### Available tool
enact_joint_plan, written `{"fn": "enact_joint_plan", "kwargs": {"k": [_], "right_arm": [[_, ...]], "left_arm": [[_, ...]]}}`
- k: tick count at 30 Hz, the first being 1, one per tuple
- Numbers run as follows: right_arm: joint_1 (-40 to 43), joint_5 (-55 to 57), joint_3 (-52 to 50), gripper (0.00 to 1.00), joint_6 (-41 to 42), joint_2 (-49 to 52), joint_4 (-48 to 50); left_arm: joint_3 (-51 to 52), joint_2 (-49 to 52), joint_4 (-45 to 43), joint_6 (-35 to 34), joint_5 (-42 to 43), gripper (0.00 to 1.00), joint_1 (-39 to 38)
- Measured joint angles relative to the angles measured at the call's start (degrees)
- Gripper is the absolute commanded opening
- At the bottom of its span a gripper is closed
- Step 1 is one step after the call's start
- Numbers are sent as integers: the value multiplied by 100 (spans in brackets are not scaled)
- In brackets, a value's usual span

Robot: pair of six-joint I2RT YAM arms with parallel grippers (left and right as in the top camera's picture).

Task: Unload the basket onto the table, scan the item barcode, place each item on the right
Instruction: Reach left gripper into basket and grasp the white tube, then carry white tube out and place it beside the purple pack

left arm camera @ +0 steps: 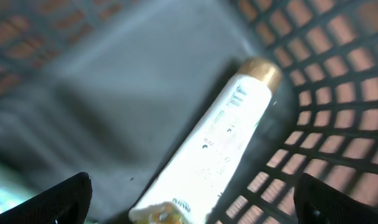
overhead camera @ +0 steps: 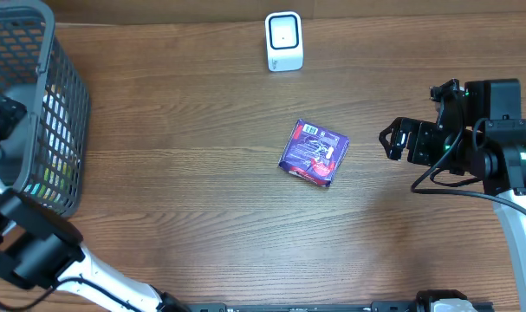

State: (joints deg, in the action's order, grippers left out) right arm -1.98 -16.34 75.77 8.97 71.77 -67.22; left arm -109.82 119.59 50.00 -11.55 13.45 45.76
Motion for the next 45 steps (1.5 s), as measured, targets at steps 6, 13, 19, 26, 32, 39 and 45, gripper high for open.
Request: {"fn": "enact_joint_plan", "kwargs": {"k": [6, 13, 19, 26, 32, 39, 45], "right_arm": [[2, 0, 0, 100, 0, 0, -2], [2, 0, 0, 100, 0, 0, 2], [2, 0, 0, 100, 2, 0, 2], [2, 0, 0, 100, 2, 0, 2], [2, 0, 0, 100, 0, 0, 4], [2, 2, 0, 100, 2, 0, 7], [2, 2, 0, 100, 0, 0, 9]], "left_arm": [[0, 376, -192, 439, 59, 94, -160], [0, 717, -409, 732, 48, 90, -472], [0, 962, -409, 750, -608, 90, -811], [-4, 1088, -299, 752, -942, 87, -846], [-13, 1209, -181, 756, -1032, 56, -855], [-199, 1220, -111, 791, -1165, 4, -866], [-304, 1220, 107, 791, -1180, 4, -859]]}}
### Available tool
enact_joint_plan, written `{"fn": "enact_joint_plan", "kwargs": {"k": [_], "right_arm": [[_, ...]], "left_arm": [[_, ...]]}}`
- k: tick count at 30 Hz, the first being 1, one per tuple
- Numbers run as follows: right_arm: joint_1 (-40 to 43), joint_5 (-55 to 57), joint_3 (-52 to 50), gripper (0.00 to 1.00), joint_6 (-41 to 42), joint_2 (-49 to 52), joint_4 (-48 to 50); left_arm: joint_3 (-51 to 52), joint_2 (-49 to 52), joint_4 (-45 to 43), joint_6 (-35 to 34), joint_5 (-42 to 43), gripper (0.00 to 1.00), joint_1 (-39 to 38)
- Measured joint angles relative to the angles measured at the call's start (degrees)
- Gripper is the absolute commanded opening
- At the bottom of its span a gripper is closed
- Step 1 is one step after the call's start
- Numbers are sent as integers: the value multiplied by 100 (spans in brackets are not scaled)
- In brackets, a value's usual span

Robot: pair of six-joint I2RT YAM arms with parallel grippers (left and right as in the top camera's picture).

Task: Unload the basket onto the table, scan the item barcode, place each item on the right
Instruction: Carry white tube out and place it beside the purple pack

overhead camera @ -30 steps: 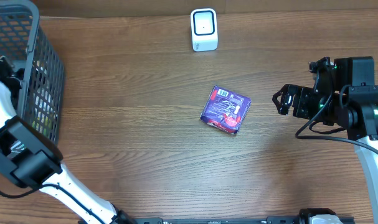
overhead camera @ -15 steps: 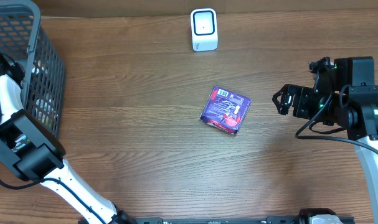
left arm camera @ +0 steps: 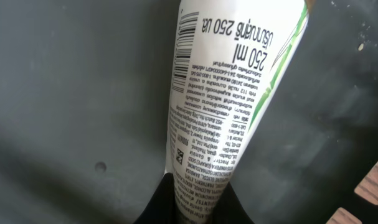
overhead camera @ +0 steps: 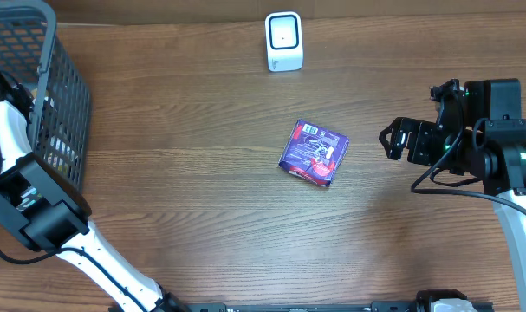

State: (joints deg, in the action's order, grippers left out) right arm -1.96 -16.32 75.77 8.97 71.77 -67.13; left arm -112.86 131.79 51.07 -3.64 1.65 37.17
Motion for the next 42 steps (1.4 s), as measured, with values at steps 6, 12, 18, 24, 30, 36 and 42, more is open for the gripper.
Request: {"fn": "enact_joint_plan", "kwargs": {"k": [6, 12, 18, 24, 30, 36, 42], "right_arm": [[0, 0, 0, 100, 0, 0, 9], [0, 0, 0, 100, 2, 0, 7], [0, 0, 0, 100, 0, 0, 17], [0, 0, 0, 100, 0, 0, 59], [0, 0, 0, 100, 2, 0, 68], [-2, -2, 0, 100, 4, 0, 66], [0, 0, 0, 100, 2, 0, 66]], "left_arm": [[-332, -66, 675, -4, 4, 4, 103], [-1121, -916, 1224, -42, 20, 4, 199], [-1727, -3003, 1703, -50, 0, 4, 116], [-1941, -4258, 2647, -245, 85, 5, -691], [-1683, -3921, 3556, -417, 380, 4, -1945], [-546, -3303, 3451, -529, 511, 4, -3294], [793, -2688, 2271, -837, 629, 4, -4393]]}}
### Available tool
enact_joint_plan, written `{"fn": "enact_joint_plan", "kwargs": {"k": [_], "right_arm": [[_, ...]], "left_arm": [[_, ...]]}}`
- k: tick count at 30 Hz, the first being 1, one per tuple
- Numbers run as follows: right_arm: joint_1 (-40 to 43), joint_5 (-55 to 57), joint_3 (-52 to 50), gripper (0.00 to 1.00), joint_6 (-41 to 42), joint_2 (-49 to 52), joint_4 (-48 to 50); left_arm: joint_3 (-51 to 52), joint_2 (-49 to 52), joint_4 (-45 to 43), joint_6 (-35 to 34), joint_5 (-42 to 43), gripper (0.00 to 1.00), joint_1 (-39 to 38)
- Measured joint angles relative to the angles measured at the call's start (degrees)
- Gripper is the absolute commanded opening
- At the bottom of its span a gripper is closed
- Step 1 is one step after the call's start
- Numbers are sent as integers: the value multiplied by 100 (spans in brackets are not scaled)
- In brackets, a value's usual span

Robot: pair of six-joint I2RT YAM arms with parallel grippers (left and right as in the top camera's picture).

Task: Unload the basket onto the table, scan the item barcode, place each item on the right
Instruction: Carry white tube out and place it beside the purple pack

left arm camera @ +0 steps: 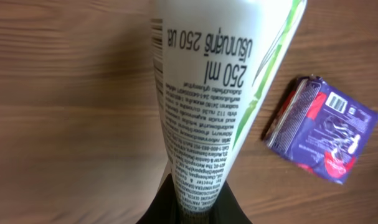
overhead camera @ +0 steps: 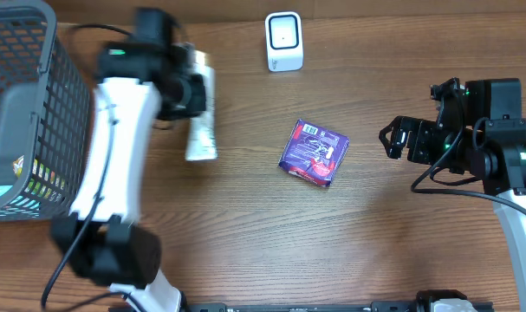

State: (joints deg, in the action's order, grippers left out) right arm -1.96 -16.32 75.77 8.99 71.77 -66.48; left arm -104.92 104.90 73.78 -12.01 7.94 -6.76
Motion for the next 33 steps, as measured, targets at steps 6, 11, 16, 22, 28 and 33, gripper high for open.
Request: {"fn": "enact_joint_plan", "kwargs": {"k": [6, 11, 16, 22, 28, 33], "right_arm": [[0, -2, 0, 100, 0, 0, -2], [0, 0, 0, 100, -2, 0, -4], [-2, -2, 0, 100, 0, 0, 0], [0, 0, 0, 100, -2, 0, 2], [0, 0, 0, 100, 2, 0, -17], [0, -2, 0, 100, 0, 0, -20]], "left_arm": [[586, 1034, -1143, -229, 24, 5, -828], [643, 1578, -1502, -306, 44, 72, -1294], [612, 1598, -1460, -308, 136, 76, -1528], [-507, 1574, -398, -260, 236, 76, -1373], [-2437, 979, 702, -269, -114, 75, -525], [-3112, 20, 1139, -313, -520, 77, 761]]}}
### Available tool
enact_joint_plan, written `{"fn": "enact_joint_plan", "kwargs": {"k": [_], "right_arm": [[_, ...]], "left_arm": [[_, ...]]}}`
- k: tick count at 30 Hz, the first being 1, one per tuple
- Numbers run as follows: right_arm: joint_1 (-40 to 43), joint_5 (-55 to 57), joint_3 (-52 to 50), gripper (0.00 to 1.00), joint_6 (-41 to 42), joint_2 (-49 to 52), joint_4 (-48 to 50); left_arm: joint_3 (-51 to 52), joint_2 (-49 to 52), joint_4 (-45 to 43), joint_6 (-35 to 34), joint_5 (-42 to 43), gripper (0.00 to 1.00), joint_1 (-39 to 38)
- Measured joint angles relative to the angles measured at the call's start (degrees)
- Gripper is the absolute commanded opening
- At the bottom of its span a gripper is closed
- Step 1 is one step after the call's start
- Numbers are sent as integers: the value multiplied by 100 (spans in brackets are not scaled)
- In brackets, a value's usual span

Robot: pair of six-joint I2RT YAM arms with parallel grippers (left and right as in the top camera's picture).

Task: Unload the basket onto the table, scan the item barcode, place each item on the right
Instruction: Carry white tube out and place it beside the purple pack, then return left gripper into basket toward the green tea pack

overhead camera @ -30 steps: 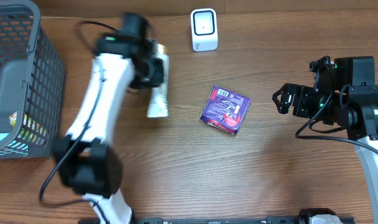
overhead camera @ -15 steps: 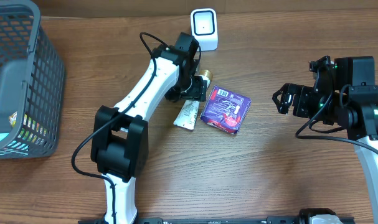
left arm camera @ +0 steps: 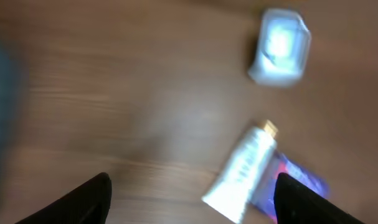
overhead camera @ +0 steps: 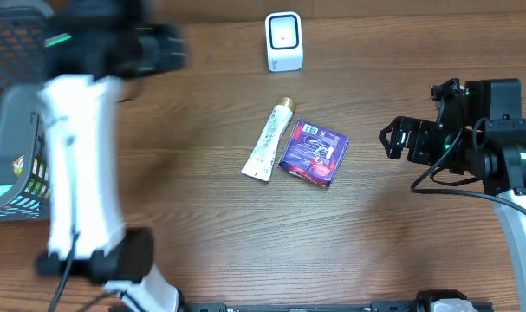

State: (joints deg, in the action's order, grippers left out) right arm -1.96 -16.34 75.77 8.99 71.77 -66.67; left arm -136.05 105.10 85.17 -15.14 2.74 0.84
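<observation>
A white tube with a gold cap [overhead camera: 268, 141] lies flat on the wooden table, touching the left side of a purple packet [overhead camera: 314, 152]. The white scanner [overhead camera: 284, 41] stands at the table's far edge. My left gripper [overhead camera: 163, 48] is blurred in the overhead view, at the far left of the table and well clear of the tube. In the left wrist view the gripper [left arm camera: 192, 205] is open and holds nothing, with the tube [left arm camera: 241, 169], packet [left arm camera: 301, 182] and scanner [left arm camera: 279, 46] below it. My right gripper [overhead camera: 391, 139] hovers open to the right of the packet.
A grey wire basket [overhead camera: 20, 104] with some items inside stands at the left edge. Bare wooden table [overhead camera: 202, 234] lies in front of the tube and packet.
My left gripper has let go of the tube and opened. The tube now lies beside the purple packet, and the gripper is back toward the far left. The right arm has not moved.
My left gripper was open inside the basket above the tube. Then it was shut on the tube in the basket. Then it held the tube over the table, left of the scanner. Now the tube lies on the table next to the packet.
</observation>
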Motion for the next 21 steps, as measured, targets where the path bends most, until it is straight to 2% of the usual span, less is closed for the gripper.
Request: {"fn": "enact_joint_plan", "kwargs": {"k": [5, 11, 16, 21], "right_arm": [[0, 2, 0, 100, 0, 0, 2], [0, 0, 0, 100, 2, 0, 7], [0, 0, 0, 100, -2, 0, 7], [0, 0, 0, 100, 2, 0, 4]], "left_arm": [[-105, -595, 509, -269, -713, 80, 1709], [262, -275, 431, -345, -988, 82, 3451], [693, 413, 269, -341, -979, 80, 4162], [990, 1123, 105, -334, -946, 81, 4275]]}}
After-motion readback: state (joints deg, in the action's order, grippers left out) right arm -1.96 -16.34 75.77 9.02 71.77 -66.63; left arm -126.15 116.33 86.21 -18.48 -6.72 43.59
